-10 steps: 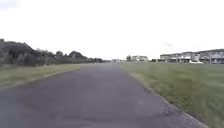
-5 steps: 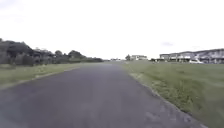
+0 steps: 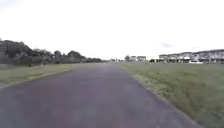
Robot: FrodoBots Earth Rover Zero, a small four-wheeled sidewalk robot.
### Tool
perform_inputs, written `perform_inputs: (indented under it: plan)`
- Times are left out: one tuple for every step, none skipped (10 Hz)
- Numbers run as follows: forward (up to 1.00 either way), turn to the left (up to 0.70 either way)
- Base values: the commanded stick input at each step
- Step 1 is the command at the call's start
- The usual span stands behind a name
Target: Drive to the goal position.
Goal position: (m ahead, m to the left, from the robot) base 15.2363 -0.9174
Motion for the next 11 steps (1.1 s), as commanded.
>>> perform_inputs:
  plan:
    - [0.7,0.35]
    - [0.7,0.27]
    - [0.7,0.08]
    - [0.7,0.03]
    - [0.7,0.0]
    - [0.7,0.0]
    - [0.7,0.0]
    - [0.7,0.0]
    - [0.7,0.0]
    - [0.7,0.0]
    - [0.7,0.0]
